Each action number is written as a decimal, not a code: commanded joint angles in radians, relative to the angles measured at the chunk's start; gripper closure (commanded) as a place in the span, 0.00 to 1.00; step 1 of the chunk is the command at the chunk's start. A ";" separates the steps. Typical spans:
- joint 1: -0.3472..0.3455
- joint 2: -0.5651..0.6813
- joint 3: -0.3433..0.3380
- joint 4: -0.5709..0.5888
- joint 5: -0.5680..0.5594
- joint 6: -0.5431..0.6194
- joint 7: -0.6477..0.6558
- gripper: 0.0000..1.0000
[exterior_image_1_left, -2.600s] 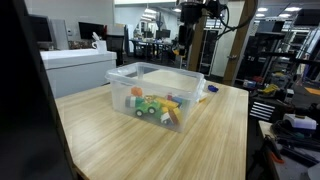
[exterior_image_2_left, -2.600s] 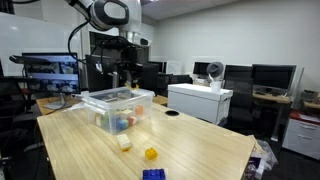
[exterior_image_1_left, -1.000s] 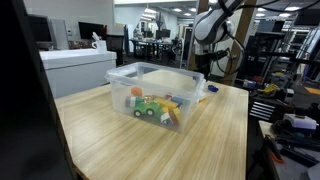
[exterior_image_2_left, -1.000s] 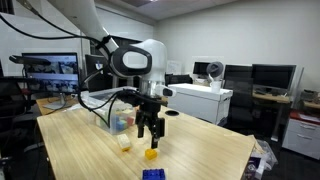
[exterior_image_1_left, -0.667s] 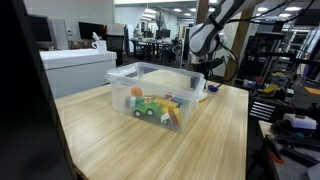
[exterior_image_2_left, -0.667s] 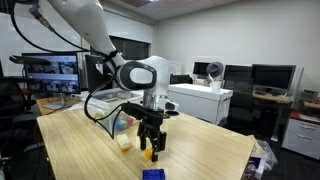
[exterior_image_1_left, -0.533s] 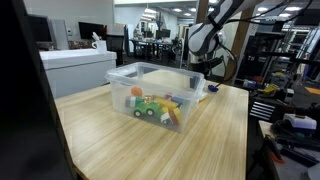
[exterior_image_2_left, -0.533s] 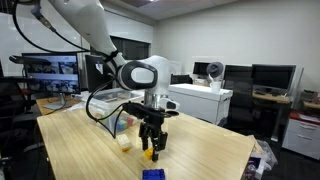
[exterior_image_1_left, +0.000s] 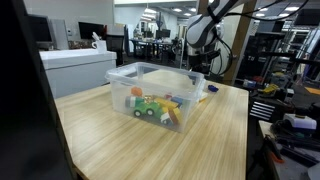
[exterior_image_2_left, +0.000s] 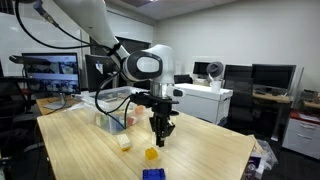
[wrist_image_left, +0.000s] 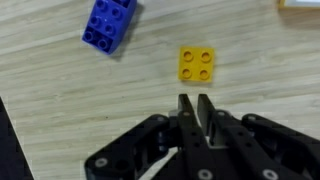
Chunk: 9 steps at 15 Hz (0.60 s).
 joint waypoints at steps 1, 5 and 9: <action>0.001 -0.026 -0.014 -0.041 -0.063 -0.021 0.043 1.00; -0.002 -0.028 -0.041 -0.070 -0.139 -0.055 0.071 0.60; -0.004 -0.025 -0.042 -0.061 -0.161 -0.067 0.064 0.31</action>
